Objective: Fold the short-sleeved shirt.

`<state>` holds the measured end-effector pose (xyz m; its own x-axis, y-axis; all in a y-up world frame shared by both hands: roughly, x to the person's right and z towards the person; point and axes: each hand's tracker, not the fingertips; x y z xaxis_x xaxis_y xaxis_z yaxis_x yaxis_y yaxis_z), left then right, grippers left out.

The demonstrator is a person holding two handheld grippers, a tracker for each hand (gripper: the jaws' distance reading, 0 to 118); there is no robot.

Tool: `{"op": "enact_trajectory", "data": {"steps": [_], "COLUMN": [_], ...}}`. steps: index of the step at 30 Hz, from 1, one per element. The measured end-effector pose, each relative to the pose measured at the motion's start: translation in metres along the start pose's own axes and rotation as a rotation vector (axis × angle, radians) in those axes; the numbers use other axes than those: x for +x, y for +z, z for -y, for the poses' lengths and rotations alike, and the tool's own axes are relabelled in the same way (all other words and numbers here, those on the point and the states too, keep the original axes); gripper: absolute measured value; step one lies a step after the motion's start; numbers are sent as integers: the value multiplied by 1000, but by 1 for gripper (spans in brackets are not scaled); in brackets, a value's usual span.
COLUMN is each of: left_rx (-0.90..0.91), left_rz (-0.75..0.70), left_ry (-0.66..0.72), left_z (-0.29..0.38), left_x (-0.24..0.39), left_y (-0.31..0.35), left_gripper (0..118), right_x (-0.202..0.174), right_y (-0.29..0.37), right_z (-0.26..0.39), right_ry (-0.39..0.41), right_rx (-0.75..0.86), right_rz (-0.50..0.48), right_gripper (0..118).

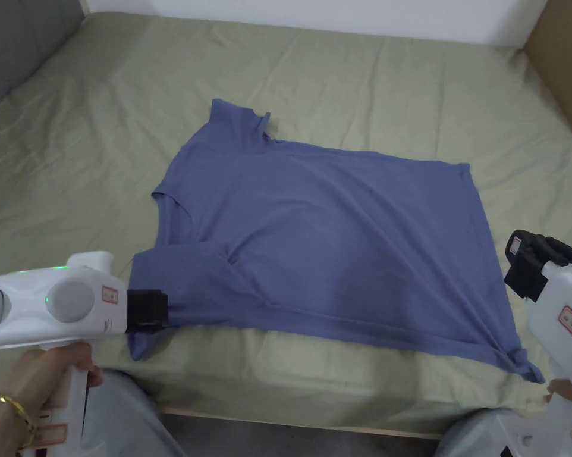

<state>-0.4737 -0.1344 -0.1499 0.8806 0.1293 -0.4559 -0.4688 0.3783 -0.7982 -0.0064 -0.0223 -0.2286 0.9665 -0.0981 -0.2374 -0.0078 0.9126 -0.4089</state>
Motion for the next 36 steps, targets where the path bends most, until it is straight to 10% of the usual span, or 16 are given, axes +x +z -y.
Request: {"op": "enact_trajectory", "data": {"steps": [4,6,8,10,19,20,22,23,32,36], "left_rx": [-34,-23,-13,17,289,294,298,298,272,263], "left_rz": [-9,-21,6,65,-1,5,14,21,22,19], "left_ry": [-3,-48,-126,-124,-232,-230,-218,-210,-183,-174], "left_z": [11,15,14,9,2,2,1,1,3,4], "left_x": [4,8,12,7,32,33,32,32,30,28], "left_y": [-21,-24,-16,-9,58,60,62,63,55,52], "left_gripper": [105,55,45,7,6,6,6,6,6,6], "right_x": [2,4,6,10,53,61,74,80,83,83], "right_y": [-2,-4,-5,-6,-24,-30,-44,-54,-72,-81], "right_z": [2,4,6,8,12,15,24,34,91,97], "right_ry": [6,6,2,-7,-41,-56,-91,-96,-38,-54], "right_rx": [-20,-30,-40,-50,-288,-349,-479,-556,-699,-730], "right_rz": [16,26,39,49,102,94,80,81,130,148], "right_gripper": [0,0,0,0,3,19,100,118,102,18]}}
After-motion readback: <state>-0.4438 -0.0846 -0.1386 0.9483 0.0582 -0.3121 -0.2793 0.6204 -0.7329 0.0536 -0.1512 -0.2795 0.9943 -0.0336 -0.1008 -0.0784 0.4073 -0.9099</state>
